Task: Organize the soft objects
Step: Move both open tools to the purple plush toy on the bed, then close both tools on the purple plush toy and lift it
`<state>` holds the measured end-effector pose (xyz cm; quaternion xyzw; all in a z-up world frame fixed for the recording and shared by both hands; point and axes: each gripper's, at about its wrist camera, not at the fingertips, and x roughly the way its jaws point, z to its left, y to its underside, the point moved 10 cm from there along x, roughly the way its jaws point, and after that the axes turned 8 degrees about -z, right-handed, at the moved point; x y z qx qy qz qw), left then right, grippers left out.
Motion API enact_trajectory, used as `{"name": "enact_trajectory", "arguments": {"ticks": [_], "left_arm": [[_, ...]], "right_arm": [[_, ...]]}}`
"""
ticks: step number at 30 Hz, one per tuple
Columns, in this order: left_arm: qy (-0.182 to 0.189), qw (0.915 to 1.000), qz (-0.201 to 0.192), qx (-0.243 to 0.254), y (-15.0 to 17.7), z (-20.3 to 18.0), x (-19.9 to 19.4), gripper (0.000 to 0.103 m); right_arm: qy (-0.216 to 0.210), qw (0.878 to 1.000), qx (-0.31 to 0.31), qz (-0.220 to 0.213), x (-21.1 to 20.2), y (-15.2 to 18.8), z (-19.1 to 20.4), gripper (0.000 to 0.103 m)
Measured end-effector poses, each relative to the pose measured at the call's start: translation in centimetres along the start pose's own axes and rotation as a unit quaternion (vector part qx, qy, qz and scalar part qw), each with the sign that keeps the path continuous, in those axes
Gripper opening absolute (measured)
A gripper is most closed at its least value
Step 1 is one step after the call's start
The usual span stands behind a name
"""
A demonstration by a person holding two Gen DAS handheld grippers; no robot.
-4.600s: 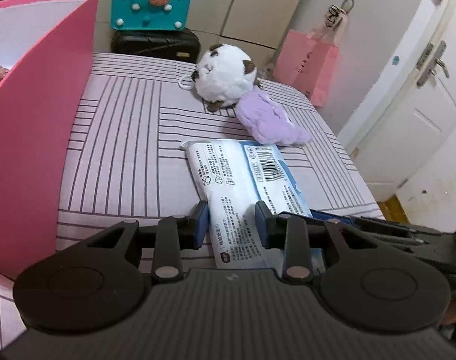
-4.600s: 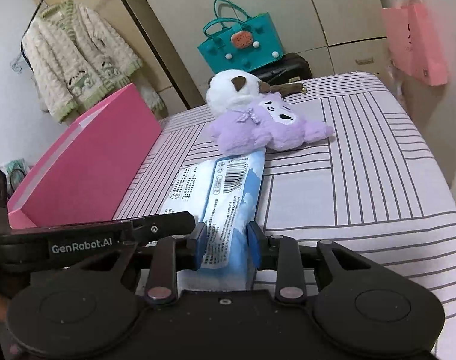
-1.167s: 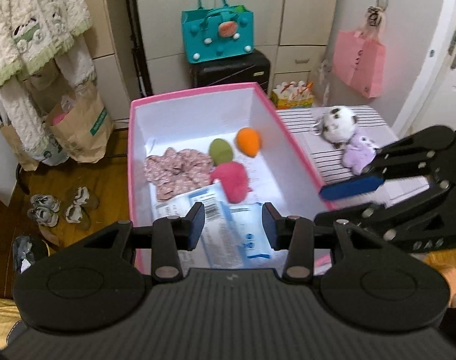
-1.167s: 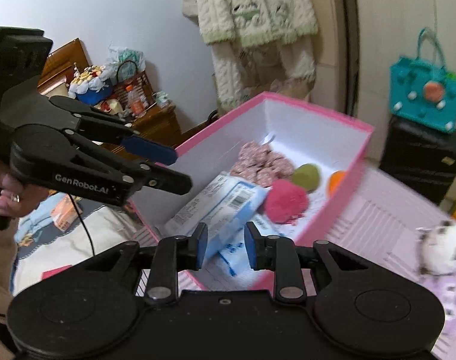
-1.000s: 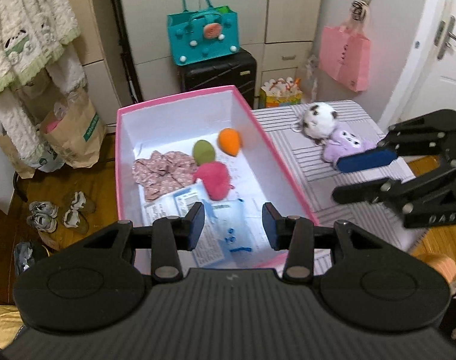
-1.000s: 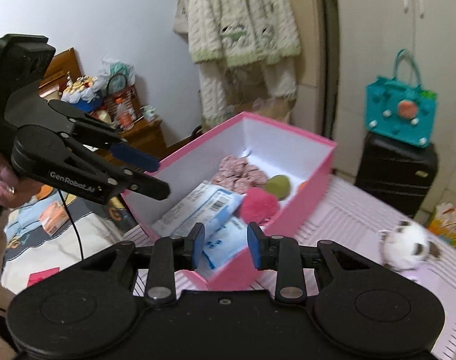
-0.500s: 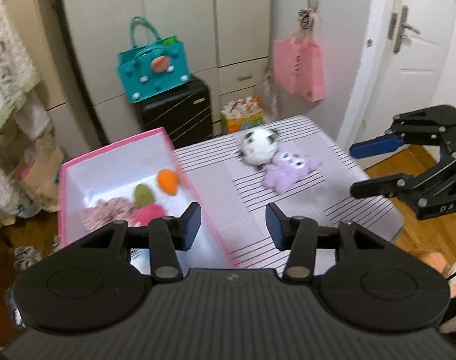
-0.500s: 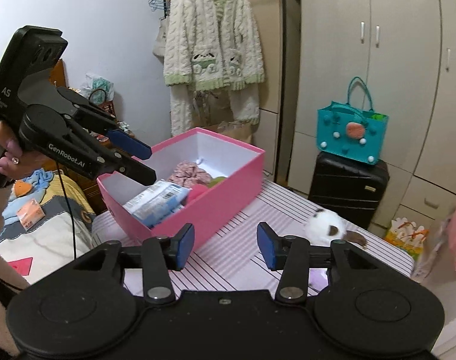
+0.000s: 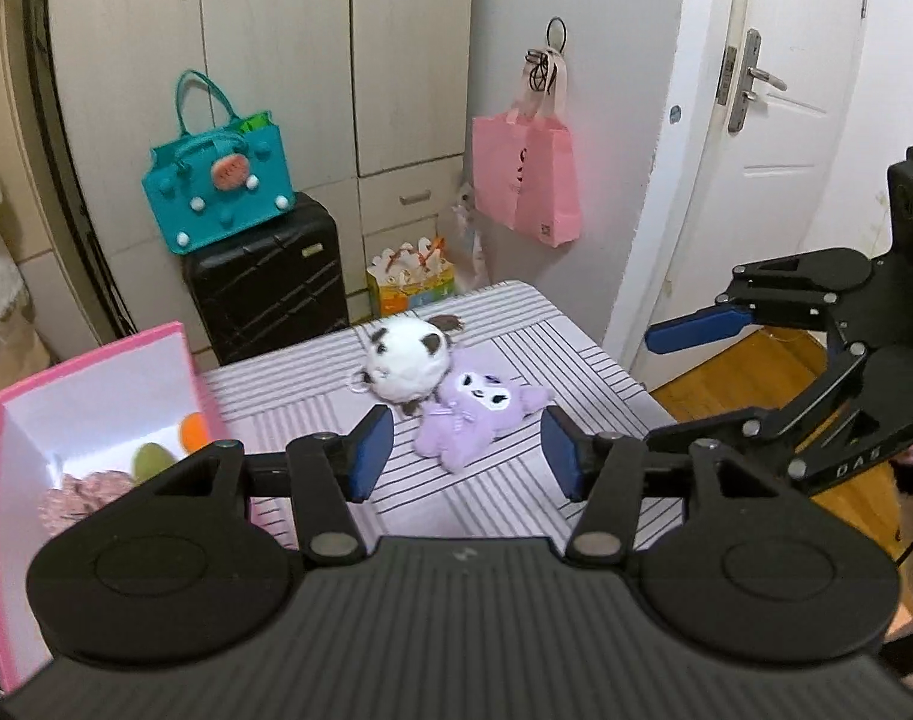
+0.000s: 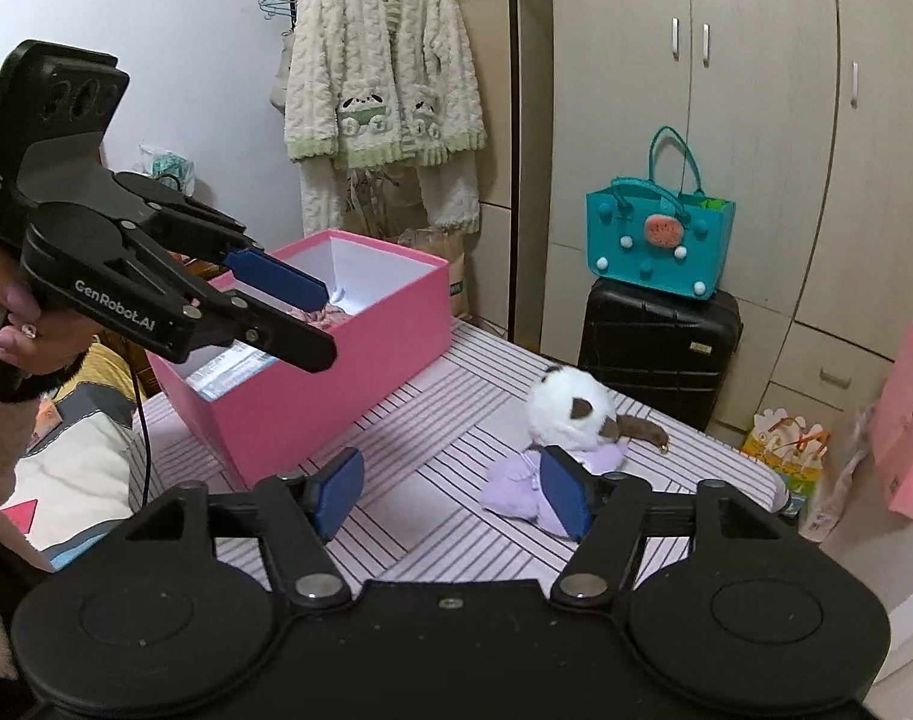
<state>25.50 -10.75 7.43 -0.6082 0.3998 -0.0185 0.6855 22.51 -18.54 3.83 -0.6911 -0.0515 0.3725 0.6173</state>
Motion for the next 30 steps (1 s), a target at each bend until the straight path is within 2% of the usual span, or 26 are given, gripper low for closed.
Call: {"name": "enact_trajectory", "arguments": {"ticks": [3, 4, 6, 8, 12, 17, 21, 23, 27, 30], "left_arm": [[0.014, 0.9996, 0.002, -0.023, 0.3, -0.8, 2.0, 0.058], [0.016, 0.9994, 0.004, -0.03, 0.5, -1.1, 2.8, 0.059], [0.016, 0.9989, 0.004, -0.044, 0.9, -1.4, 4.4, 0.06], [0.012, 0.998, 0.002, -0.062, 1.2, -1.4, 5.9, 0.063], [-0.008, 0.9956, 0.006, -0.093, 2.7, -1.2, 9.1, 0.065], [-0.053, 0.9915, 0.035, -0.113, 5.1, 0.1, 13.2, 0.065], [-0.092, 0.987, 0.03, -0.129, 6.3, 1.6, 15.2, 0.069], [-0.098, 0.9836, 0.027, -0.149, 6.8, 2.2, 16.0, 0.077], [-0.093, 0.9776, 0.033, -0.186, 7.9, 2.8, 17.2, 0.081], [-0.094, 0.9751, 0.027, -0.199, 8.3, 3.1, 17.8, 0.089]], "right_arm": [[-0.004, 1.0, 0.004, 0.003, 1.1, 1.1, -1.2, 0.077], [-0.005, 1.0, 0.007, 0.004, 1.6, 1.5, -1.7, 0.085], [-0.01, 1.0, 0.009, 0.0, 2.5, 2.2, -2.4, 0.091], [-0.01, 1.0, 0.002, -0.018, 3.3, 2.9, -3.4, 0.091], [-0.009, 1.0, 0.004, -0.022, 5.6, 4.7, -5.2, 0.091], [0.007, 1.0, -0.019, -0.01, 8.6, 6.8, -6.5, 0.091], [0.001, 0.998, -0.056, 0.01, 10.4, 8.3, -6.5, 0.09], [0.002, 0.998, -0.062, 0.018, 11.1, 8.8, -6.7, 0.09], [0.007, 0.998, -0.053, 0.03, 12.4, 9.1, -7.6, 0.09], [0.005, 0.998, -0.047, 0.035, 13.0, 8.9, -8.0, 0.09]]}}
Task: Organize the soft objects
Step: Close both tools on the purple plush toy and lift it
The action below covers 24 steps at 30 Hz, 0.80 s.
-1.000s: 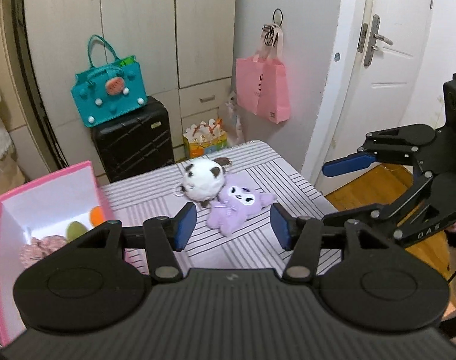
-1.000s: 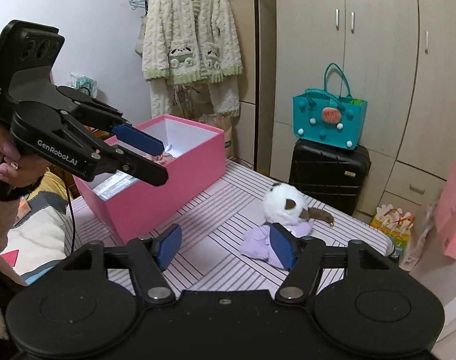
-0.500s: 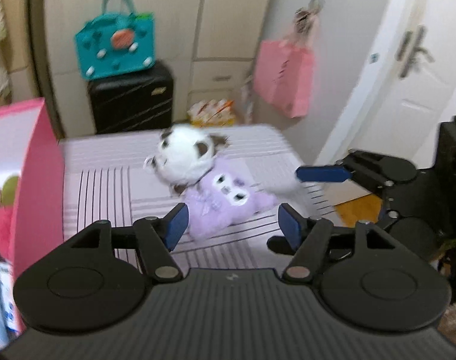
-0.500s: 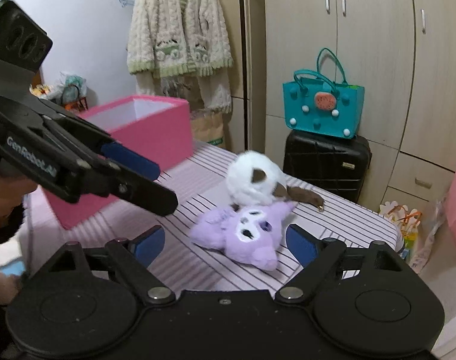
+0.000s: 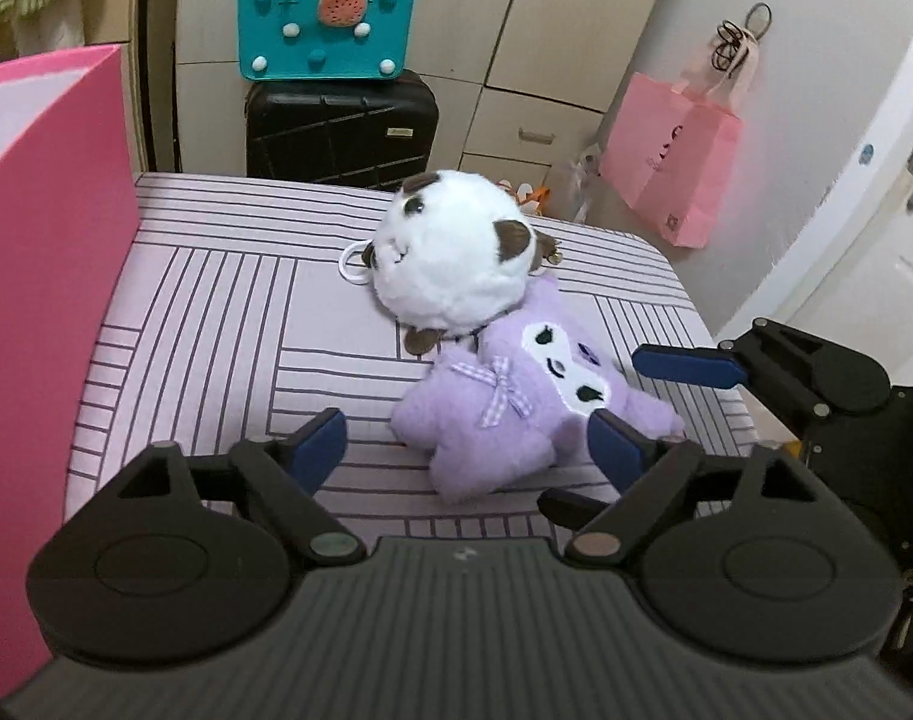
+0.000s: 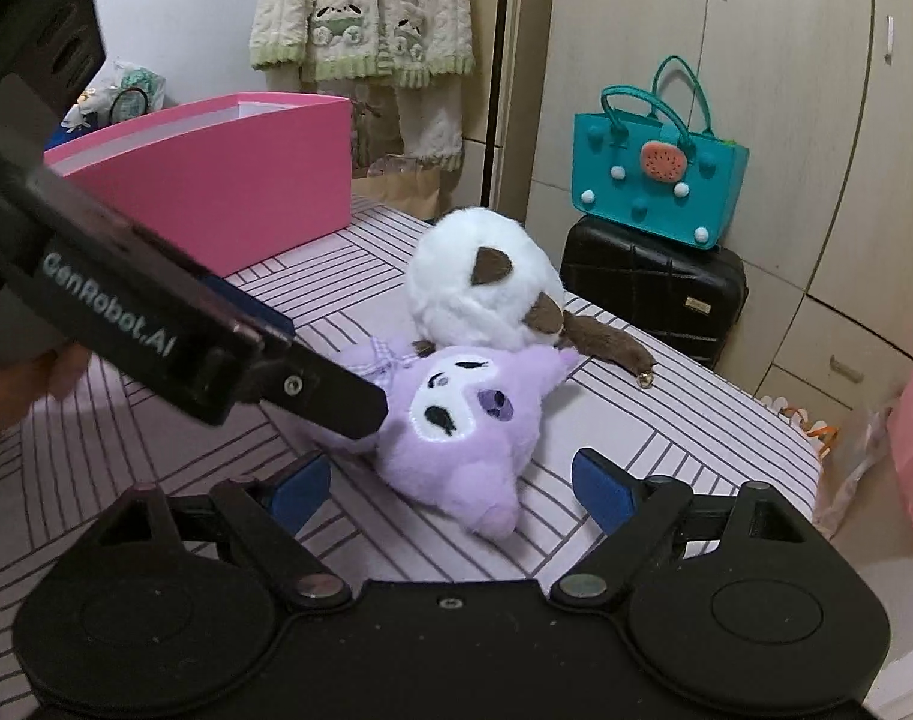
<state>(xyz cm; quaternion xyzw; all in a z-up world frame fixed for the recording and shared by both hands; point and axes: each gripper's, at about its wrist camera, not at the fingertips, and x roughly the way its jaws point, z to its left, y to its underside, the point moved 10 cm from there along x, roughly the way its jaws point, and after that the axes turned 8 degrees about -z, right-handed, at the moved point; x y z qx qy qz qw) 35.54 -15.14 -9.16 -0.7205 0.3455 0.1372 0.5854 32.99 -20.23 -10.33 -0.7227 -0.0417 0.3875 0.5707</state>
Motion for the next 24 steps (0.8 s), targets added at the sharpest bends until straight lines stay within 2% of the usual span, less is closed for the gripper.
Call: {"name": "enact_trajectory", "arguments": {"ticks": [4, 7, 10, 15, 17, 18, 20, 21, 22, 24], "left_arm": [[0.013, 0.9989, 0.018, -0.041, 0.4, 0.7, 0.8, 0.089], [0.012, 0.998, 0.008, -0.062, 0.2, 1.3, 0.8, 0.087], [0.014, 0.998, -0.003, -0.062, 0.2, 1.4, 0.9, 0.085], [0.004, 0.9982, -0.022, -0.056, 0.3, 1.7, 1.0, 0.064], [0.021, 0.9972, -0.022, -0.068, 0.3, 1.5, 1.1, 0.052], [0.029, 0.9966, -0.022, -0.074, 0.3, 1.4, 1.1, 0.05], [0.039, 0.9957, -0.023, -0.081, 0.5, 1.3, 1.1, 0.045], [0.041, 0.9954, -0.025, -0.083, 0.5, 1.3, 1.1, 0.044], [0.041, 0.9954, -0.027, -0.082, 0.5, 1.2, 1.1, 0.039], [0.047, 0.9948, -0.031, -0.084, 0.5, 1.1, 1.2, 0.036]], "right_arm": [[-0.018, 1.0, 0.002, 0.018, 1.1, 0.1, 0.2, 0.09], [-0.012, 1.0, -0.008, 0.024, 2.1, -0.2, 0.2, 0.09], [-0.018, 0.999, -0.002, 0.03, 2.7, -0.4, 0.3, 0.09], [-0.035, 0.998, 0.033, 0.028, 2.8, 0.1, 0.3, 0.09], [-0.037, 0.998, 0.039, 0.025, 2.6, 0.1, 0.3, 0.09], [-0.037, 0.998, 0.044, 0.023, 2.4, 0.1, 0.4, 0.09], [-0.034, 0.998, 0.057, 0.019, 2.1, 0.1, 0.2, 0.085], [-0.027, 0.997, 0.063, 0.018, 2.0, 0.2, 0.1, 0.077], [-0.013, 0.998, 0.066, 0.02, 2.0, 0.3, -0.2, 0.073], [0.005, 0.997, 0.077, 0.024, 1.8, 0.4, -0.6, 0.071]]}}
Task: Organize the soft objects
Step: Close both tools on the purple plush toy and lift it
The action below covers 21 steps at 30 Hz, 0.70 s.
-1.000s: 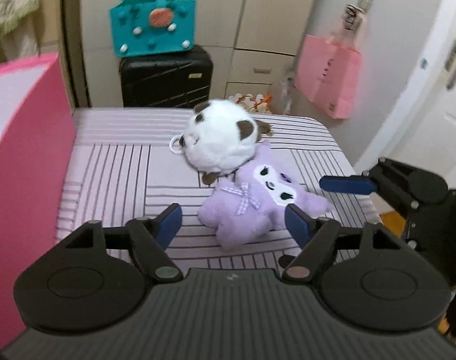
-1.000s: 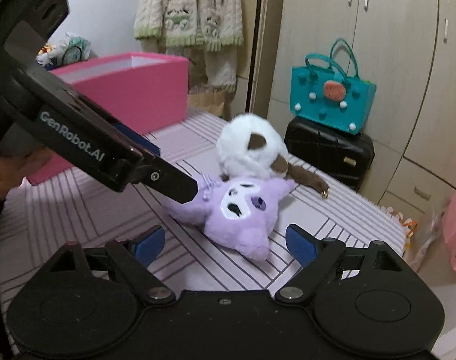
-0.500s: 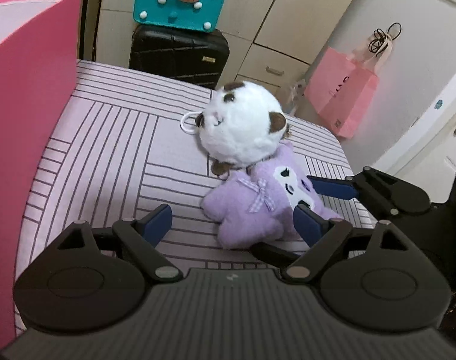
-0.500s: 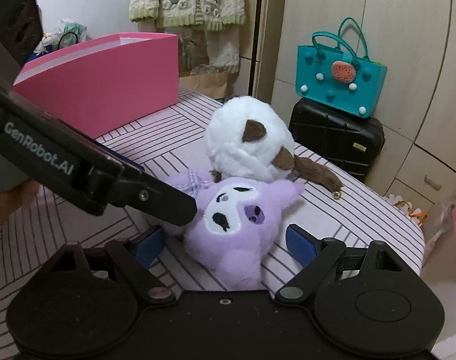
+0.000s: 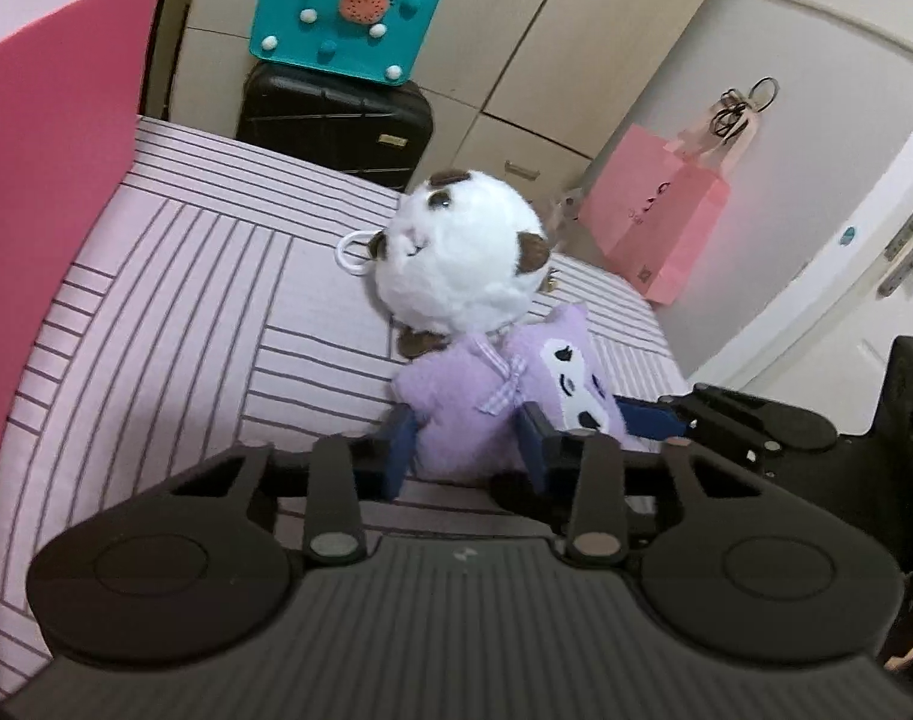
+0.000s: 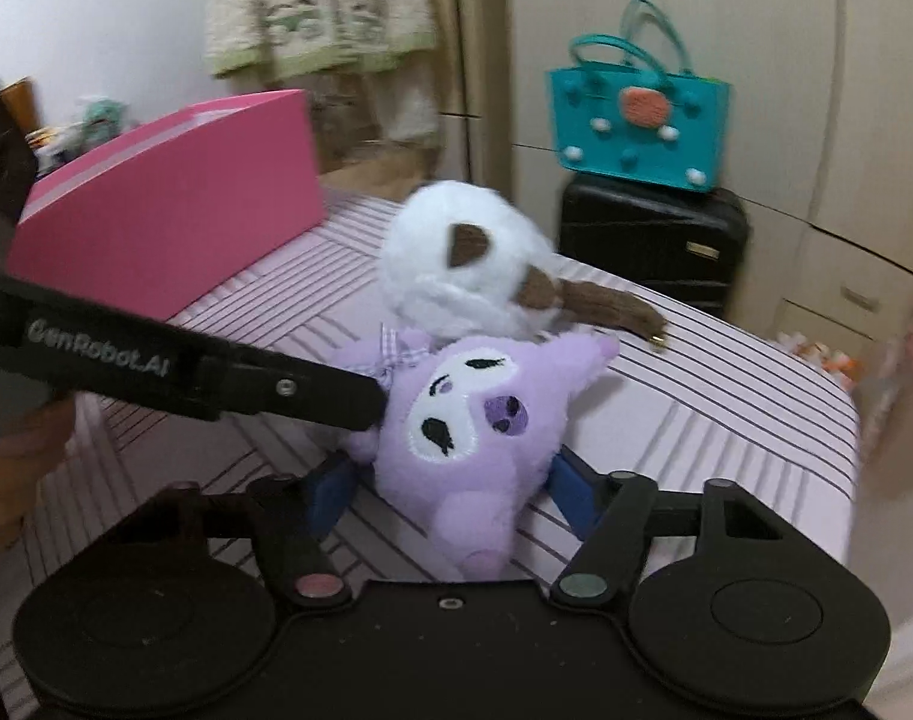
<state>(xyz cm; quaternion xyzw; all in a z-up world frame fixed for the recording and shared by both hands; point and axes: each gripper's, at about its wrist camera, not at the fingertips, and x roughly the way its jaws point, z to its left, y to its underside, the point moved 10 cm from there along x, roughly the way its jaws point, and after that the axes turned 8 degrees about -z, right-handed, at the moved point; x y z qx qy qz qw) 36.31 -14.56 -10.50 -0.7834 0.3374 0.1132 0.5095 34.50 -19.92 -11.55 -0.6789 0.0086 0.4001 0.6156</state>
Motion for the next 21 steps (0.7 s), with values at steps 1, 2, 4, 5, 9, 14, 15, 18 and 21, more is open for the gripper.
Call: {"name": "enact_trajectory", "arguments": {"ticks": [1, 2, 4, 5, 9, 14, 15, 18, 21], "left_arm": [[-0.006, 1.0, -0.001, 0.005, 0.1, 0.0, 0.0, 0.036], [-0.012, 0.9998, -0.003, 0.015, 0.1, -0.1, 0.0, 0.036], [-0.016, 0.9997, -0.005, 0.019, 0.1, -0.3, 0.1, 0.036], [-0.015, 0.9997, -0.004, 0.018, 0.1, -0.3, 0.1, 0.035], [-0.005, 0.9994, -0.01, 0.031, 0.0, -0.7, -0.4, 0.033], [0.001, 0.9989, -0.004, 0.047, 0.3, -1.4, -1.1, 0.033], [0.002, 0.9988, 0.001, 0.048, 0.4, -1.5, -1.2, 0.033], [0.011, 0.9983, 0.015, 0.055, 0.7, -1.7, -1.5, 0.033], [0.021, 0.9979, 0.012, 0.06, 0.9, -1.9, -2.4, 0.033]], "right_arm": [[0.003, 1.0, 0.002, 0.001, -0.1, 0.0, 0.1, 0.07], [0.007, 1.0, 0.0, 0.003, -0.1, 0.1, 0.2, 0.07], [0.018, 1.0, -0.014, 0.007, -0.2, 0.2, 0.5, 0.07], [0.022, 1.0, -0.018, 0.007, -0.3, 0.3, 0.6, 0.069], [0.032, 0.999, 0.002, 0.006, -0.9, 0.3, 0.4, 0.059], [0.053, 0.999, 0.008, 0.009, -1.6, 0.7, 0.9, 0.059], [0.057, 0.998, 0.008, 0.011, -1.7, 0.8, 1.0, 0.059], [0.07, 0.997, 0.006, 0.013, -2.3, 1.1, 1.5, 0.062], [0.075, 0.997, 0.006, 0.006, -3.1, 1.0, 2.1, 0.069]]}}
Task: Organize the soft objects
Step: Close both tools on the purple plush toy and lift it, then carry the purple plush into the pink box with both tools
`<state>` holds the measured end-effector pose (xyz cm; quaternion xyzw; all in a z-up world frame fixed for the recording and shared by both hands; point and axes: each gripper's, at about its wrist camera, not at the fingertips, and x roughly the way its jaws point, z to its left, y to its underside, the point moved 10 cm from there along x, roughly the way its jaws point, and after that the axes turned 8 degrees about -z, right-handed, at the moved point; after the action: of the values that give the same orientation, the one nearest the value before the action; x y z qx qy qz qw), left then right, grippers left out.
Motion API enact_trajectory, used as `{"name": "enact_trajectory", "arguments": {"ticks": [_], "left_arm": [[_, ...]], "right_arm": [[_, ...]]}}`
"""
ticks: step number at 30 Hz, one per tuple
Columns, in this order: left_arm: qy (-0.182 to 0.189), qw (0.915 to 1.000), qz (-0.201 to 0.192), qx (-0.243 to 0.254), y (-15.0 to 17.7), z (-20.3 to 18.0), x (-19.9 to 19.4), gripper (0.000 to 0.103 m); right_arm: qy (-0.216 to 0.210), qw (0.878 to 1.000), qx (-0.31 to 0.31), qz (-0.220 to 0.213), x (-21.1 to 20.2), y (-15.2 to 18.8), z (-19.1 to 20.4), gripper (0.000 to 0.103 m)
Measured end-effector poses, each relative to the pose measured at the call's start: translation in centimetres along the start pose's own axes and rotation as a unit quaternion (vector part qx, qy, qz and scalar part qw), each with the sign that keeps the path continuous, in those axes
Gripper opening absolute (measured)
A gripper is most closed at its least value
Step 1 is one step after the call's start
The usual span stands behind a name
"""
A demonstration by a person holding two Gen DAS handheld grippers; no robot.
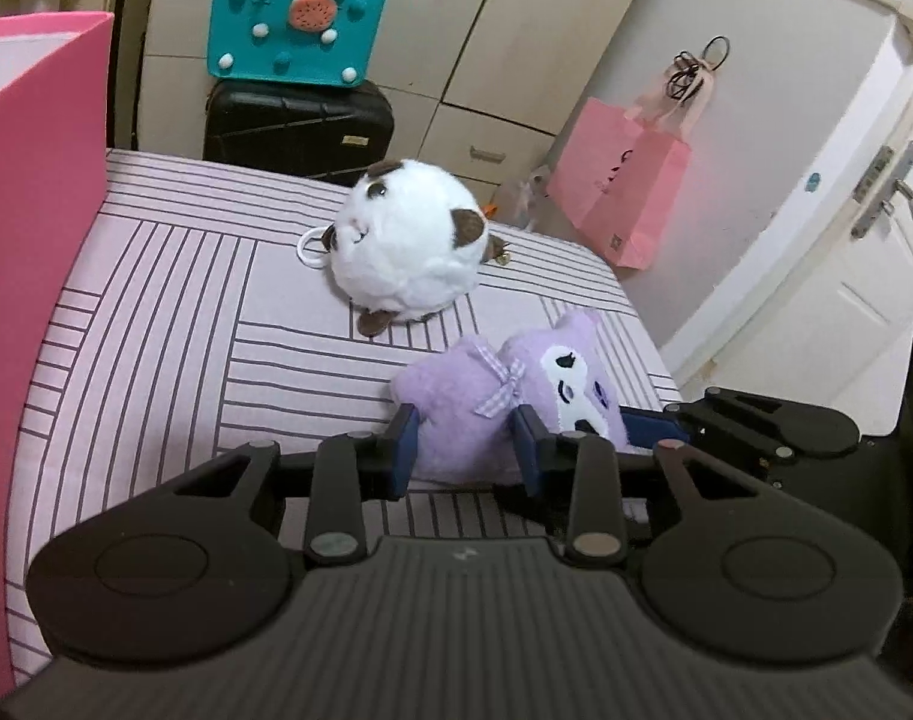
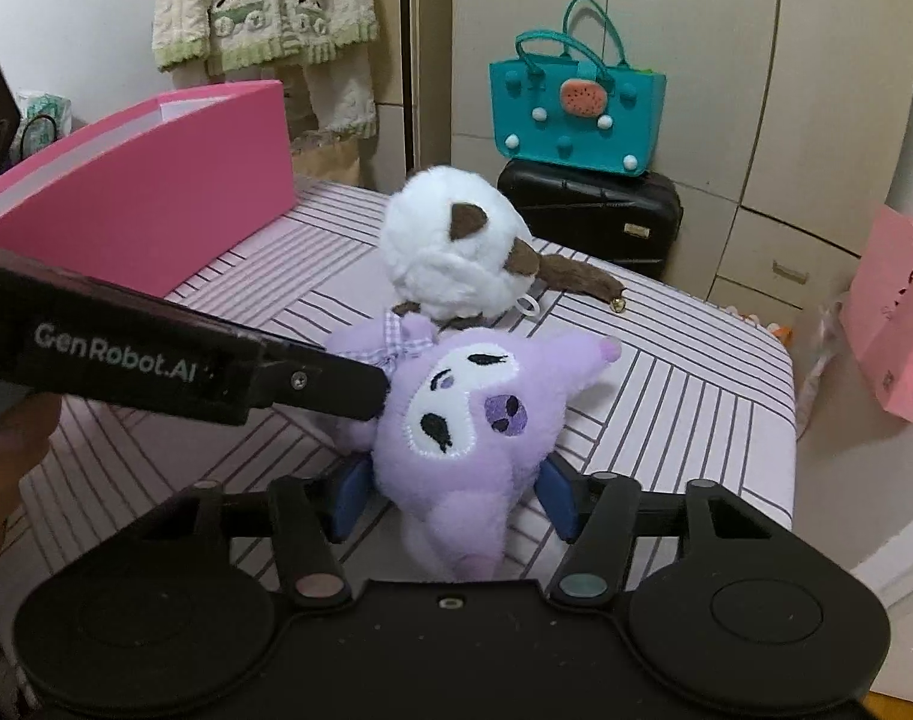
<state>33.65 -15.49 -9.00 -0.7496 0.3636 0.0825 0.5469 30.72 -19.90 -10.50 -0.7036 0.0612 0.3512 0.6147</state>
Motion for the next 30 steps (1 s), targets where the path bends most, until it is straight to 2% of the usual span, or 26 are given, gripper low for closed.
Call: {"name": "enact_trajectory", "arguments": {"ticks": [11, 14, 16, 19, 23, 30], "left_arm": [[0.02, 0.9983, -0.029, 0.046, -0.6, -2.0, -5.1, 0.031], [0.026, 0.9979, -0.035, 0.049, -0.9, -2.1, -6.7, 0.029], [0.026, 0.9975, -0.04, 0.053, -1.1, -2.0, -7.9, 0.028], [0.03, 0.9974, -0.038, 0.054, -1.4, -1.8, -9.3, 0.027], [0.027, 0.9968, -0.036, 0.067, -1.6, -1.4, -11.2, 0.026], [0.03, 0.9972, -0.012, 0.067, -2.2, 0.2, -14.6, 0.026]], "right_arm": [[0.03, 0.999, -0.031, -0.027, -3.9, -1.6, 2.2, 0.071], [0.026, 0.998, -0.041, -0.031, -5.0, -2.2, 3.0, 0.069], [0.024, 0.998, -0.045, -0.032, -5.7, -2.5, 3.5, 0.058], [0.011, 0.999, -0.039, -0.032, -6.6, -3.0, 4.2, 0.056], [-0.011, 0.999, -0.028, -0.026, -7.2, -3.6, 5.6, 0.056], [-0.025, 0.999, -0.038, -0.014, -7.8, -4.8, 9.2, 0.058]]}}
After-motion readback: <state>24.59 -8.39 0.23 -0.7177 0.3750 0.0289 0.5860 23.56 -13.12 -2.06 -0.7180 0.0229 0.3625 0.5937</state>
